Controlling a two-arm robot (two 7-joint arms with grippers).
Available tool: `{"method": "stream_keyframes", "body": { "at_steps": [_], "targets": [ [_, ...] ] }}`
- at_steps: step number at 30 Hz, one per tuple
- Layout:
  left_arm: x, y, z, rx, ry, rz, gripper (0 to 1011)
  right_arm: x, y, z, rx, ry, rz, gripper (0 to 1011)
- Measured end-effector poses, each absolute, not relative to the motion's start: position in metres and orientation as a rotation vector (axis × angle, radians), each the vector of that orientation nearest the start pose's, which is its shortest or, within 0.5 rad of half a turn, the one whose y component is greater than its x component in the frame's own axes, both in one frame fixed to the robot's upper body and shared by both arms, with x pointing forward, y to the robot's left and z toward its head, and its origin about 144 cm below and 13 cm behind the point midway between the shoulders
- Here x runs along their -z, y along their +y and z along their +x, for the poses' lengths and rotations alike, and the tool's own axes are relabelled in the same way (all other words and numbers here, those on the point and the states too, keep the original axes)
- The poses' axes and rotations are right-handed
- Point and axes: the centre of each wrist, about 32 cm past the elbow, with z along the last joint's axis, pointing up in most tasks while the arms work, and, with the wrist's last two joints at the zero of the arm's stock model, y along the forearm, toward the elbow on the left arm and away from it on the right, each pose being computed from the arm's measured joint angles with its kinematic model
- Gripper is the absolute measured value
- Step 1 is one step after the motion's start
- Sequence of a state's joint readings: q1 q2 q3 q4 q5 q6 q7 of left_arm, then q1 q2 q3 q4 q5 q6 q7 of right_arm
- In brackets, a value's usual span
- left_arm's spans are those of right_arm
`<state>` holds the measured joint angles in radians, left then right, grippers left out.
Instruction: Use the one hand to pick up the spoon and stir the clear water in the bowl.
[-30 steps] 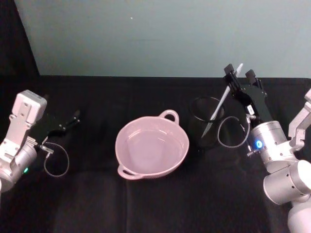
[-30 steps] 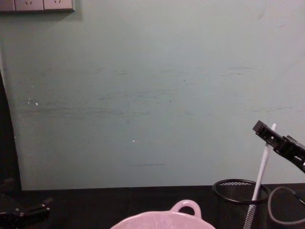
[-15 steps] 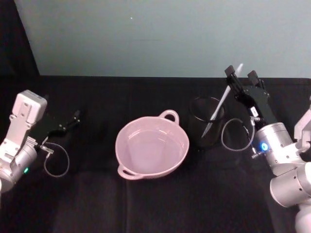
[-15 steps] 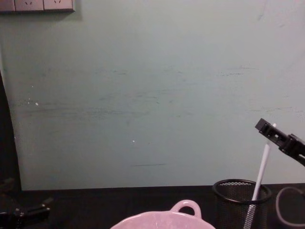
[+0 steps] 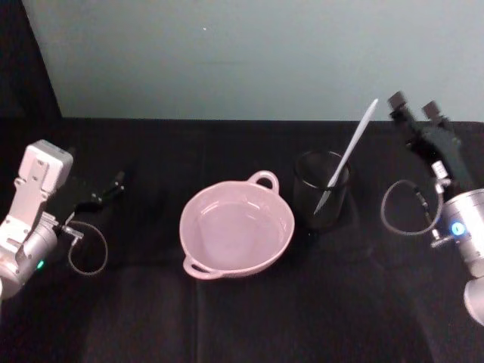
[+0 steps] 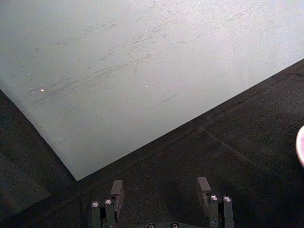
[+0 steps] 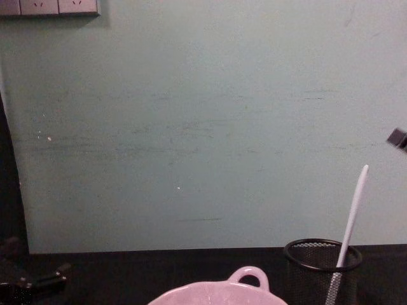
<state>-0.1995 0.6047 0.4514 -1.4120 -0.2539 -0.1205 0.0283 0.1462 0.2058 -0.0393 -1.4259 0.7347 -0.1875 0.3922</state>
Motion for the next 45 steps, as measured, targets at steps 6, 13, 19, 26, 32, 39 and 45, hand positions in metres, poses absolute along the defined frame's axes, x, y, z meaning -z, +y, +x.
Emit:
{"method": "stream_keyframes", "body": {
  "at_steps": [6,13,19,26,32,39,45],
  "targets": [
    [-1.14,0.31,0.489,-1.248,-0.285,0.304,1011,-1.165,-0.305,0.494,1.203,0.148,0.586,1002],
    [-1.14,0.31,0.489,-1.248,-0.285,0.304,1011,-1.176,-0.329,0.493,1.268,0.108,0.517,1002],
    [-1.14,0.31,0.489,-1.248,-0.285,0.305,1011,-1.184,-0.339,0.498,1.34,0.035,0.419,1002],
    [-1.14,0.31,0.489,-1.248,-0.285,0.304,1011,-1.187,-0.343,0.504,1.435,-0.11,0.271,1002],
    [-1.14,0.31,0.489,-1.248,-0.285,0.304,1011,-1.177,-0.341,0.512,1.508,-0.223,0.153,1002],
    [-1.14,0.31,0.489,-1.248,-0.285,0.304,1011,-1.167,-0.341,0.517,1.531,-0.243,0.094,1002],
    [-1.14,0.31,0.489,-1.248,-0.285,0.304,1011,-1.163,-0.34,0.519,1.534,-0.233,0.089,1002]
  ]
}}
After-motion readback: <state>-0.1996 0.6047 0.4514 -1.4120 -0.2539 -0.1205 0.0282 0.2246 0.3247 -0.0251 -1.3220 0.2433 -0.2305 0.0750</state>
